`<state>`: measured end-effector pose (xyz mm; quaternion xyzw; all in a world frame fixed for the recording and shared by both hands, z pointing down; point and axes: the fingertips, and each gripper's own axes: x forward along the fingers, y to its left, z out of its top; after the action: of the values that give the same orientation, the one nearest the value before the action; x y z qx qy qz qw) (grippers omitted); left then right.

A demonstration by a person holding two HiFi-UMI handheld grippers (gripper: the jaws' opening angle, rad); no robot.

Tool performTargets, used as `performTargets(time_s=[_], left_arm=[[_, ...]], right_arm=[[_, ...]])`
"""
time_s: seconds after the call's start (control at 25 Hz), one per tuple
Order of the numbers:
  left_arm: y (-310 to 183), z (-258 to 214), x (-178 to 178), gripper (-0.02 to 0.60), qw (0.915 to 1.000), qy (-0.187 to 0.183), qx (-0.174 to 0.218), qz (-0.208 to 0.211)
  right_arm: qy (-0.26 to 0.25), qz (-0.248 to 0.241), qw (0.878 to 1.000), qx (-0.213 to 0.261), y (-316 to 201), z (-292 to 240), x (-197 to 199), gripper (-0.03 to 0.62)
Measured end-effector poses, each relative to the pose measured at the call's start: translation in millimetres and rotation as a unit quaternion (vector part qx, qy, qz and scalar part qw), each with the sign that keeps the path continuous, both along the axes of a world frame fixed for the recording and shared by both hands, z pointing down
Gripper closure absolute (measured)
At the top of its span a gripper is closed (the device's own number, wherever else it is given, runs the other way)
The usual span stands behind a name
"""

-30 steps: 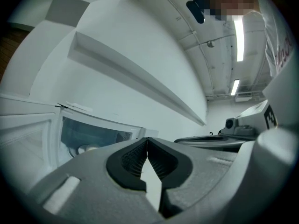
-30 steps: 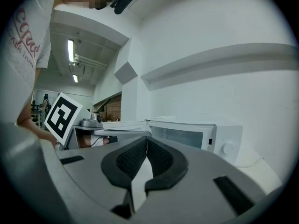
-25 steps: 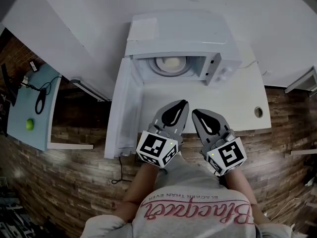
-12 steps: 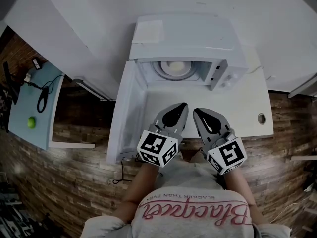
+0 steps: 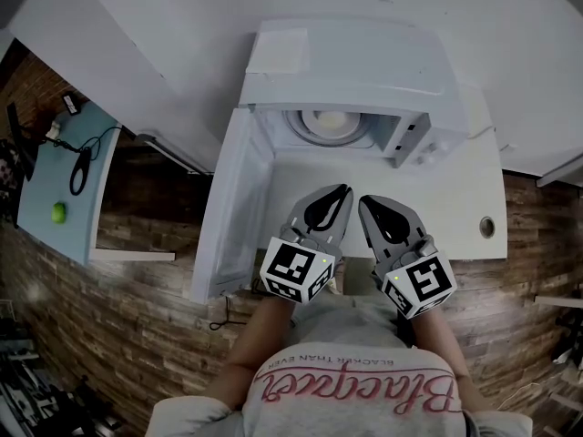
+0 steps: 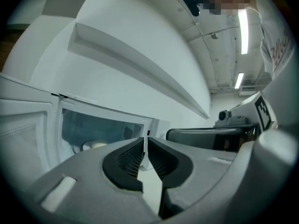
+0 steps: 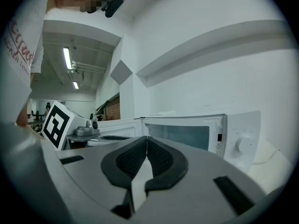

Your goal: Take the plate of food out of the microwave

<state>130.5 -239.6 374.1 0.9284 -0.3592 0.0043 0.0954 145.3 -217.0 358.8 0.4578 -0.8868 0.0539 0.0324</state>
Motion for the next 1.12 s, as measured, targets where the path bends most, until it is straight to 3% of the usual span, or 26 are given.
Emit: performTargets(time_s=[0.08, 0.24, 0.48, 0.64, 0.92, 1.12], left_arm=[[-6.5, 5.9, 2.5, 0.507, 0.9999, 0.002, -0.015, -0.005], [-27.0, 14.1, -5.9, 0.344, 0.9957, 0.054, -0.064, -0.038], [-56.0, 28.8, -20.8, 0.247, 0.9836, 0.098, -0.110, -0.104], [-73.6, 45.5, -35.1, 0.242, 0.9640, 0.135, -0.161, -0.163], [-98.1, 73.2, -39.4, 0.244, 0.9333, 0.177, -0.234, -0.206], [-116.8, 94.8, -40.4, 0.244, 0.8999, 0.218, -0.288, -0.245]], right_arm=[[-0.002, -0.003, 1.000, -0.001, -7.4, 0.5, 2.0, 0.582], [-0.008, -0.010, 1.000, 0.002, -22.4, -3.3, 7.1, 0.582], [-0.003, -0.022, 1.000, 0.003, -43.1, -4.2, 15.0, 0.582], [0.001, -0.028, 1.000, -0.005, -56.5, 2.6, 16.7, 0.582], [0.006, -0.056, 0.998, -0.024, -75.2, 16.6, 7.6, 0.582], [0.009, -0.073, 0.996, -0.040, -86.8, 27.0, 4.1, 0.582]])
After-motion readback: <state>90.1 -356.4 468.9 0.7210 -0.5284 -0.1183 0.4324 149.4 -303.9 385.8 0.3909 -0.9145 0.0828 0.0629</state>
